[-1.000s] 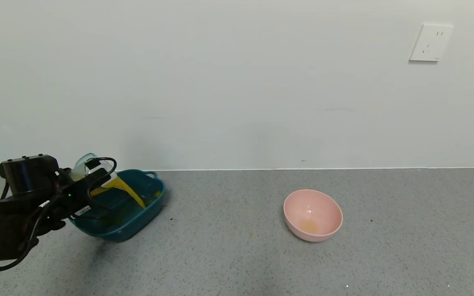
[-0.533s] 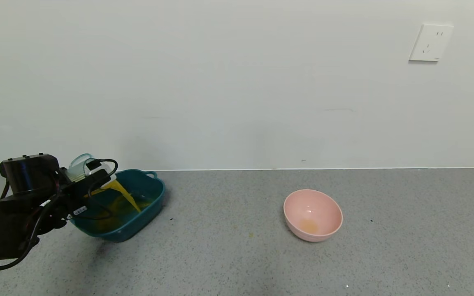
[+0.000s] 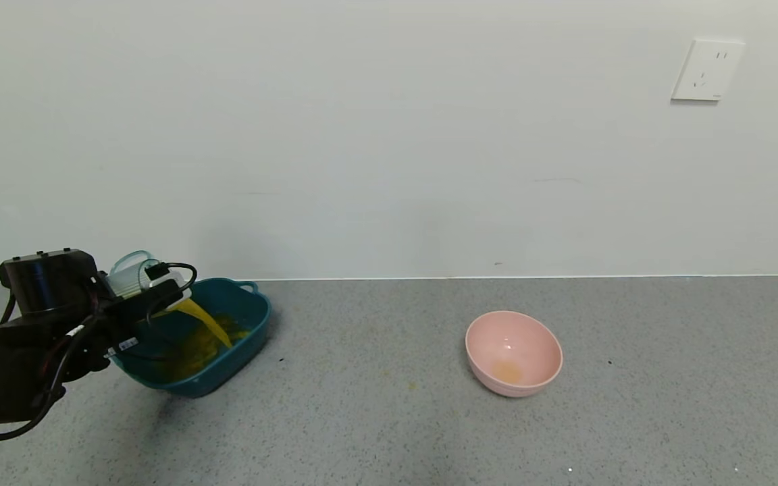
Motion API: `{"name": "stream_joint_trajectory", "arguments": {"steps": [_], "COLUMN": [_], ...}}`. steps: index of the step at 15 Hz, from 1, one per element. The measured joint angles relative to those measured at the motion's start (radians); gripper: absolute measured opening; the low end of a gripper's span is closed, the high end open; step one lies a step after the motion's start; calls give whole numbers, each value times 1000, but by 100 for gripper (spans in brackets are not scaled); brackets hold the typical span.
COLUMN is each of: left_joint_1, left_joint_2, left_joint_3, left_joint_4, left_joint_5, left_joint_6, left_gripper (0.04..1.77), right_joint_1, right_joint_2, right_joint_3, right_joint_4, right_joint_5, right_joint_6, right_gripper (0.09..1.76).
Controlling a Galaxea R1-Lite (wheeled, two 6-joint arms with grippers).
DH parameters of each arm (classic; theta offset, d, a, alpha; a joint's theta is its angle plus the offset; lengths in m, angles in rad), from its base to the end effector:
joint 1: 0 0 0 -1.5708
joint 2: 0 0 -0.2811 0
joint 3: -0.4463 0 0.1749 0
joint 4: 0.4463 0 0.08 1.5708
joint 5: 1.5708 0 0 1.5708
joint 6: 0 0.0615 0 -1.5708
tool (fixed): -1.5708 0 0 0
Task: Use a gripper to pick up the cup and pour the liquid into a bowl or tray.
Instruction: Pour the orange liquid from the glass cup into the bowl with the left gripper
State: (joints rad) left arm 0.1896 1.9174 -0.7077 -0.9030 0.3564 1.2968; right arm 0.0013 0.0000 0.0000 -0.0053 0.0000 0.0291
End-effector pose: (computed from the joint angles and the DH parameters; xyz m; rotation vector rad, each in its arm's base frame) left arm 0.3427 0.0876 0.1019 1.2777 0.6166 0.2631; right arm 0.0182 0.0000 0.0762 0.0291 -0.0053 0.0014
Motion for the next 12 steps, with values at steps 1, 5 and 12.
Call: {"name": "stream_joint_trajectory", "arguments": {"steps": [1, 5, 12], "left_joint_1": [0, 0, 0], "left_joint_2": [-1, 1, 6], "left_joint_3": [-1, -1, 0], "left_joint_4": [0, -108, -143], "left_joint_5": [0, 2, 5], "left_joint_6": [12, 118, 210], "left_gripper": [130, 130, 130], "right_joint_1": [0, -1, 0], "right_joint_2": [0, 0, 0], "right_joint_3": [0, 0, 0], "right_joint_4": [0, 0, 0], "right_joint_5": [0, 0, 0], "right_joint_6": [0, 1, 1], "right_gripper": [171, 171, 171]}}
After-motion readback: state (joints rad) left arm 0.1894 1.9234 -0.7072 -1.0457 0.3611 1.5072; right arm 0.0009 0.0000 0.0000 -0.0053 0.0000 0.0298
